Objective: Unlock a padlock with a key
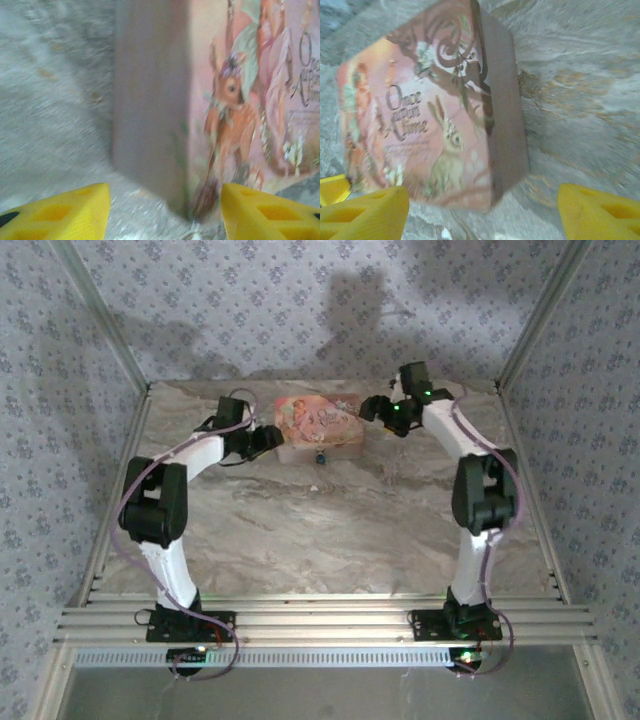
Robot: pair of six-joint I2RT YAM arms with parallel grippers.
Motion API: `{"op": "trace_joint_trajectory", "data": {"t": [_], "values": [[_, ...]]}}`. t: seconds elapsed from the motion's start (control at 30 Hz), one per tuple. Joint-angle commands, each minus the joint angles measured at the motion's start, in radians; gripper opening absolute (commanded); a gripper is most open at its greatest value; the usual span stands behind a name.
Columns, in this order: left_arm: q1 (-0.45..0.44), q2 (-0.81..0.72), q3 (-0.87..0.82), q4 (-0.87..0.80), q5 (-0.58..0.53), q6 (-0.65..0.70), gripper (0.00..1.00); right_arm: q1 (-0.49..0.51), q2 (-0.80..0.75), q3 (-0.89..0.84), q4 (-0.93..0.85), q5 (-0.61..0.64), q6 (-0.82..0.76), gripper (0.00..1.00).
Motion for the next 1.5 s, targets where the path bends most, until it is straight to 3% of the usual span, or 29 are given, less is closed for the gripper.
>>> {"op": "trace_joint_trajectory", "data": {"t": [0.0,0.13,0.23,0.3,0.43,0.53,0.93,1.17,1.47], "values": [[0.007,-0.129,-0.036,-0.125,-0.107,0.055,0.61,-0.003,-0.172,-0.131,-0.016,0.09,-0.056,0.79],[-0.02,-0.246,-0.156,-0.136,-0.157,0.045,0.61,0.061,-0.283,-0.333,0.006,0.157,-0.072,0.75],[-0.077,-0.31,-0.267,-0.109,-0.188,0.024,0.61,0.165,-0.257,-0.385,0.002,0.196,-0.107,0.71],[-0.123,-0.332,-0.338,-0.082,-0.199,-0.006,0.61,0.233,-0.201,-0.368,-0.013,0.217,-0.126,0.66],[-0.21,-0.337,-0.459,-0.001,-0.209,-0.084,0.61,0.341,-0.057,-0.255,-0.069,0.245,-0.17,0.45],[-0.249,-0.336,-0.502,0.027,-0.215,-0.121,0.61,0.382,0.033,-0.166,-0.135,0.284,-0.207,0.41],[-0.272,-0.347,-0.488,0.001,-0.246,-0.087,0.61,0.446,0.175,-0.053,-0.245,0.459,-0.274,0.42],[-0.271,-0.362,-0.524,0.021,-0.247,-0.092,0.61,0.453,0.211,-0.048,-0.272,0.465,-0.278,0.41],[-0.273,-0.43,-0.576,0.022,-0.264,-0.087,0.61,0.477,0.189,-0.097,-0.283,0.483,-0.293,0.15]]}}
